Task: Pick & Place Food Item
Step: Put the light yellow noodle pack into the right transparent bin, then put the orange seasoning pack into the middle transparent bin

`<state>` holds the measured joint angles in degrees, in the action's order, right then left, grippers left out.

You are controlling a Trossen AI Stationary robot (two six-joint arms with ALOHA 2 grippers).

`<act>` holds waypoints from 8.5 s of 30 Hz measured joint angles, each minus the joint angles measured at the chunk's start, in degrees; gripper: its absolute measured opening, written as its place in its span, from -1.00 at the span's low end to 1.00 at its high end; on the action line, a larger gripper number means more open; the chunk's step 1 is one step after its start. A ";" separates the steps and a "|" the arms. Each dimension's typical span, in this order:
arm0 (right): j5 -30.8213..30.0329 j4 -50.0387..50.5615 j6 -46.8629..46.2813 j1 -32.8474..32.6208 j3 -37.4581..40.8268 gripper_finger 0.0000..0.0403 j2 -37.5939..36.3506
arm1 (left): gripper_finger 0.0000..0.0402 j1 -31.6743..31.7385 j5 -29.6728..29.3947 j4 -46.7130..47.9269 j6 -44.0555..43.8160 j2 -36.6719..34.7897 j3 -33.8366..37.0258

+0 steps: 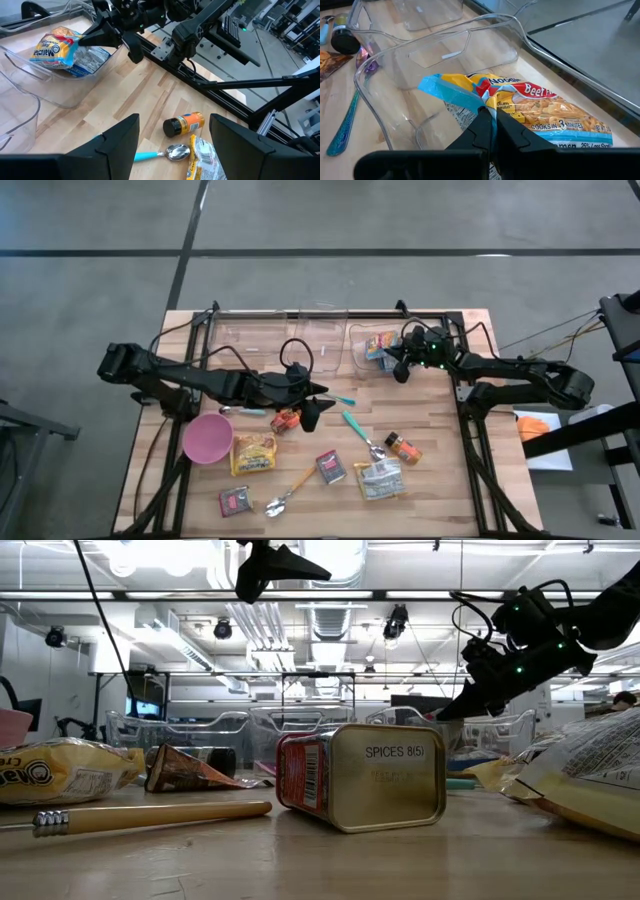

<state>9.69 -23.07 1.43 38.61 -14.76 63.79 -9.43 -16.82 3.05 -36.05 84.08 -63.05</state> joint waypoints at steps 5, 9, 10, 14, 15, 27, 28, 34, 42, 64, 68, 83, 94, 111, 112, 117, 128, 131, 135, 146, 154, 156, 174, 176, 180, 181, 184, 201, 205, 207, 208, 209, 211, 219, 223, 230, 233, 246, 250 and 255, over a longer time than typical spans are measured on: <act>0.78 0.07 0.00 0.02 0.00 -0.96 0.00 | 0.23 0.27 -0.01 -0.02 0.00 -0.01 0.00; 0.83 0.04 0.02 0.02 0.00 -0.96 0.00 | 0.23 0.26 0.00 -0.02 -0.02 -0.01 0.00; 0.85 0.04 0.03 0.02 0.00 -0.96 0.00 | 0.23 0.26 0.00 -0.02 -0.02 -0.01 0.00; 0.87 0.03 0.04 0.02 0.00 -0.96 0.00 | 0.23 0.28 -0.02 -0.02 -0.02 -0.01 0.00; 0.87 0.04 0.04 0.02 0.00 -0.96 0.00 | 0.23 0.28 0.00 -0.02 -0.02 -0.01 0.00; 0.92 0.02 0.02 0.02 0.00 -0.96 0.00 | 0.23 0.31 -0.02 -0.02 -0.04 -0.01 0.00; 0.92 0.02 0.04 0.02 0.00 -0.96 0.00 | 0.23 0.31 -0.01 -0.02 -0.04 0.00 0.00; 0.98 0.00 -0.20 0.02 0.00 -0.96 0.00 | 0.23 0.31 -0.01 -0.02 -0.04 -0.01 0.00; 0.96 0.00 -0.43 0.02 0.00 -0.96 0.00 | 0.23 0.31 0.00 -0.02 -0.04 -0.01 0.00; 0.84 0.04 -2.42 0.02 0.00 -0.88 0.00 | 0.23 0.66 0.00 -0.02 0.02 -0.01 0.00; 0.86 0.04 -2.82 0.02 0.00 -0.61 0.00 | 0.23 0.66 -0.02 -0.02 0.04 -0.01 0.00; 0.83 0.05 -7.86 0.04 0.00 0.17 0.00 | 0.23 0.68 -0.02 0.00 0.17 -0.01 0.00; 0.66 0.26 -10.40 0.07 -0.41 0.22 -2.67 | 0.24 0.68 0.00 0.00 0.15 -0.01 0.02; 0.70 11.02 -9.09 0.04 -8.31 0.22 -7.06 | 0.24 0.92 -0.01 0.17 0.17 0.00 0.02; 0.75 11.10 -9.32 0.04 -8.69 0.22 -7.17 | 0.24 0.92 -0.01 0.17 0.17 -0.01 0.02; 0.90 15.40 -9.53 0.04 -11.24 0.22 -8.78 | 0.23 0.93 0.21 0.46 0.12 -0.01 0.02; 7.59 29.03 -9.74 -0.19 -18.05 0.22 -14.41 | 0.23 0.96 2.13 6.75 -0.02 -0.01 0.02; 10.04 31.59 -10.92 -0.80 -19.34 0.22 -15.81 | 0.23 1.22 5.12 7.67 -0.02 0.00 0.02; 10.76 34.86 -11.57 -2.35 -21.04 0.22 -17.92 | 0.23 2.33 10.35 8.15 0.00 -0.01 0.02; 10.33 36.21 -17.70 -7.66 -25.14 0.22 -22.27 | 0.23 5.51 13.52 39.25 -0.27 -2.47 -3.91; 5.09 36.18 -21.75 -8.00 -27.38 0.22 -21.50 | 0.23 4.63 10.61 45.43 -0.44 -2.17 -0.27; 5.07 36.20 -22.80 -8.00 -27.67 0.22 -21.33 | 0.23 4.66 11.66 45.35 -0.46 -2.28 1.44; 3.17 36.17 -27.27 -8.02 -28.04 0.22 -20.52 | 0.23 4.39 18.07 35.75 3.83 -2.28 11.36; 3.17 36.13 -27.40 -8.02 -28.04 0.22 -20.52 | 0.23 4.53 18.48 32.33 2.56 -2.28 12.81; 3.15 36.13 -27.43 -8.02 -28.04 0.22 -20.52 | 0.23 5.14 20.45 27.69 0.31 -2.26 15.51; 3.15 36.10 -27.43 -8.02 -28.04 0.22 -20.52 | 0.23 5.25 20.51 27.25 -0.54 -2.26 15.99; 3.15 36.11 -27.43 -8.02 -28.04 0.22 -20.52 | 0.23 5.54 20.54 26.94 -1.75 -2.22 17.08; 3.13 36.11 -27.41 -8.02 -28.02 0.22 -20.52 | 0.62 6.54 21.34 25.07 -1.79 0.17 17.51; 3.13 36.11 -27.41 -8.02 -28.02 0.22 -20.52 | 0.74 6.54 20.00 25.21 -3.04 1.32 17.51; 3.15 36.13 -27.40 -8.02 -28.02 0.22 -20.52 | 0.76 6.54 19.39 25.59 -3.02 1.71 17.51; 3.15 36.12 -27.41 -8.01 -28.02 0.22 -20.52 | 0.77 6.54 19.34 25.68 -3.00 1.95 17.51; 3.15 36.11 -27.39 -8.00 -28.02 0.22 -20.52 | 0.77 6.54 19.17 25.64 -2.97 2.19 17.51; 3.15 36.13 -27.39 -8.02 -28.02 0.22 -20.52 | 0.77 6.54 18.98 25.68 -2.95 2.90 17.51; 3.16 36.13 -27.39 -8.02 -28.00 0.22 -20.52 | 0.77 6.49 18.78 25.64 -2.78 6.41 17.51; 3.17 36.13 -27.39 -8.02 -28.00 0.22 -20.52 | 0.77 6.40 18.84 25.31 -1.85 8.01 17.46; 3.17 36.13 -27.39 -8.02 -27.98 0.22 -20.52 | 0.76 6.36 19.02 25.46 0.04 9.41 17.25; 3.17 36.13 -27.39 -8.01 -27.98 0.22 -20.52 | 0.69 6.36 19.05 25.52 0.24 9.45 17.27; 3.23 36.13 -27.41 -8.00 -27.98 0.22 -20.52 | -0.25 6.43 19.41 25.02 0.24 9.63 17.46; 3.37 36.13 -27.41 -8.02 -27.98 0.22 -20.52 | -0.52 6.36 22.39 24.01 0.24 9.67 17.42; 3.39 36.13 -27.41 -8.00 -27.98 0.22 -20.52 | -0.67 6.32 26.64 24.21 0.23 9.69 17.42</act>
<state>13.08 13.06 -25.98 30.61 -42.74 43.27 -3.11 9.83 27.26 -35.82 93.77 -45.63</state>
